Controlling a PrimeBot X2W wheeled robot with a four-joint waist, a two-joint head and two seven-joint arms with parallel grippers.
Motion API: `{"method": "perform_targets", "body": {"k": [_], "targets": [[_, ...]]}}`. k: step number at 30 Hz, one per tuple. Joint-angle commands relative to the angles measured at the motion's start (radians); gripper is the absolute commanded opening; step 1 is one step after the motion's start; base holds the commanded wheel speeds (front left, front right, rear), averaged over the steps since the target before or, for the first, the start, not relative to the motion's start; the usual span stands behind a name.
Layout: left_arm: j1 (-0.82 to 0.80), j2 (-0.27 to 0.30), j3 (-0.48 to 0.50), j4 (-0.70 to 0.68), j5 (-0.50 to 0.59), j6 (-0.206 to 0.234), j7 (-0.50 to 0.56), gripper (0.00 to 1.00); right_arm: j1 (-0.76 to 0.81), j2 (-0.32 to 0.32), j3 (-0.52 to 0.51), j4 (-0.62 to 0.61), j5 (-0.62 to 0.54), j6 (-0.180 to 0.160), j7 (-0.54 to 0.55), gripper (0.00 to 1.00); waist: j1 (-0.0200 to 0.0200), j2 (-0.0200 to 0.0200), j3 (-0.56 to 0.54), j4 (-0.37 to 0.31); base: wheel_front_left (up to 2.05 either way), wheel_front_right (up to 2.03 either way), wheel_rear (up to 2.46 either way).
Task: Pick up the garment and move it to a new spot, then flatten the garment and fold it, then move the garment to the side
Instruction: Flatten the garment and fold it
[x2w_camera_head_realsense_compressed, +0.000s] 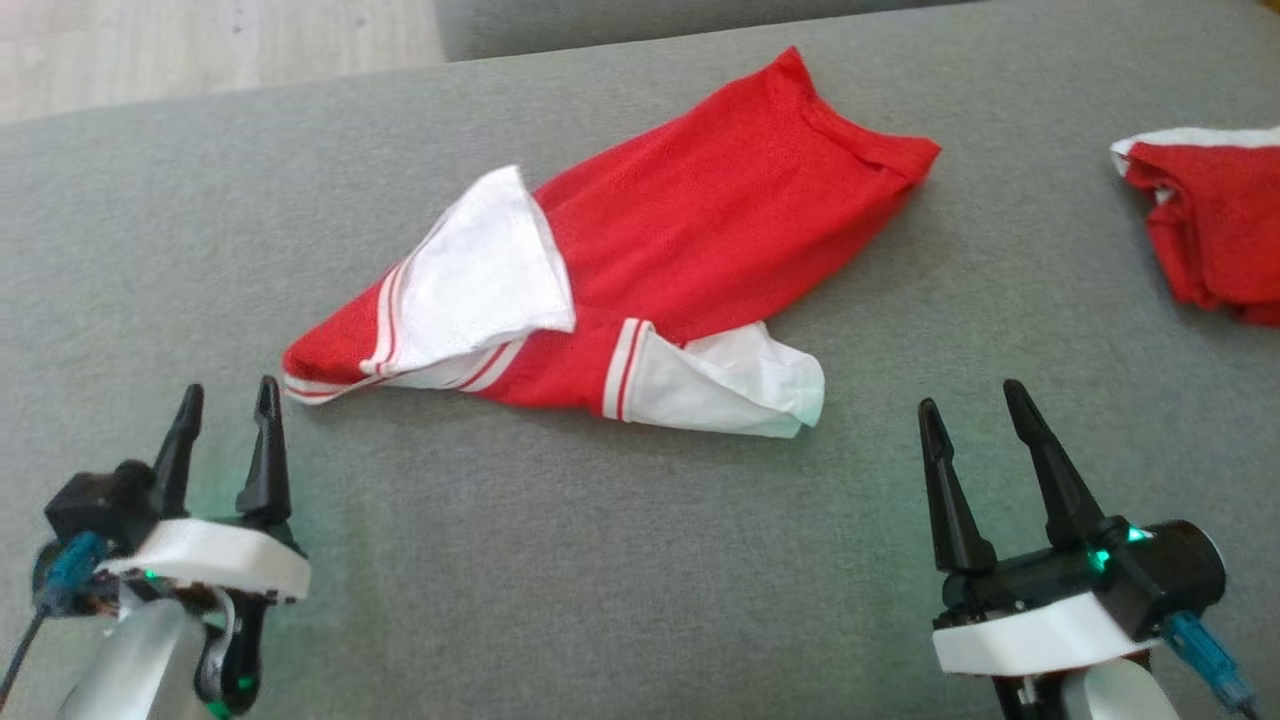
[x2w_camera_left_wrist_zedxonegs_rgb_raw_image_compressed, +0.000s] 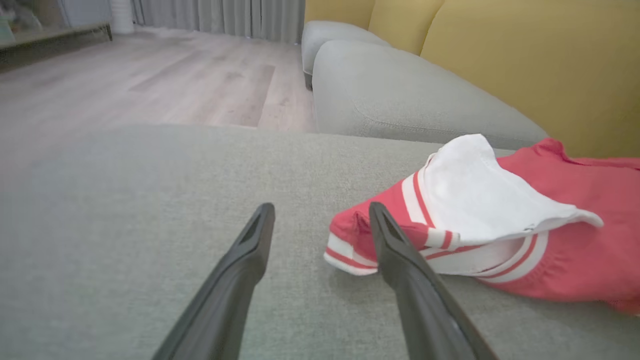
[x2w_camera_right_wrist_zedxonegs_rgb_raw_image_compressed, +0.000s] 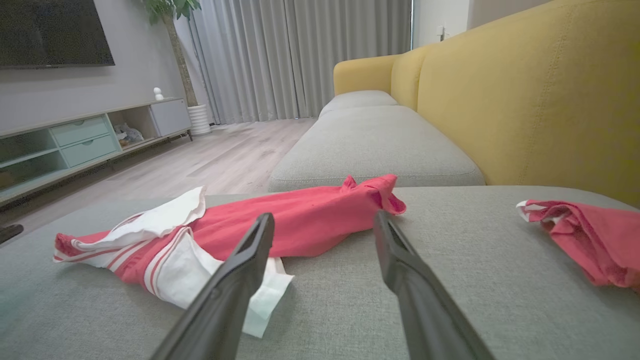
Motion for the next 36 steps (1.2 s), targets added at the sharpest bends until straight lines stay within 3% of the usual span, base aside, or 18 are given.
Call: {"method": "perform_targets", "body": {"k": [1,5,8,11,17,22,29,36], "targets": [[-0.025,0.048,0.057,-0.062,0.052,0.021,-0.012,1.0,-0.016,-0.006,0.019,-0.027,-0.006,0.007,-0.004,1.0,0.0,0.0,-0.003,0.008,0.0,0.0,0.0],[-0.021,0.084,0.049,-0.18,0.216,0.092,-0.012,1.0,-0.019,-0.006,0.015,-0.026,-0.01,0.007,-0.004,1.0,0.0,0.0,0.0,0.017,0.0,0.0,0.0],[-0.05,0.095,-0.008,-0.243,0.307,0.116,0.0,1.0,-0.025,-0.006,0.016,-0.03,-0.012,0.007,-0.004,1.0,0.0,0.0,0.014,0.017,0.0,0.0,0.0],[-0.108,0.084,-0.095,-0.282,0.393,0.117,0.066,1.0,-0.038,-0.006,0.017,-0.033,-0.012,0.007,-0.004,1.0,0.0,0.0,0.04,0.01,0.0,0.0,0.0],[-0.237,-0.003,-0.258,-0.254,0.519,0.091,0.18,1.0,-0.074,-0.006,0.033,-0.033,-0.007,0.007,-0.004,1.0,0.0,0.0,0.095,-0.017,0.0,0.0,0.0],[-0.296,-0.055,-0.327,-0.167,0.56,0.065,0.212,1.0,-0.092,-0.006,0.032,-0.032,-0.001,0.007,-0.004,1.0,0.0,0.0,0.127,-0.046,0.0,0.0,0.0],[-0.336,-0.053,-0.323,-0.065,0.588,0.114,0.181,1.0,-0.1,-0.006,0.025,-0.032,0.0,0.007,-0.004,1.0,0.0,0.0,0.145,-0.071,0.0,0.0,0.0],[-0.303,-0.04,-0.302,-0.065,0.56,0.136,0.149,1.0,-0.093,-0.006,0.022,-0.03,-0.001,0.007,-0.004,1.0,0.0,0.0,0.131,-0.07,0.0,0.0,0.0]]}}
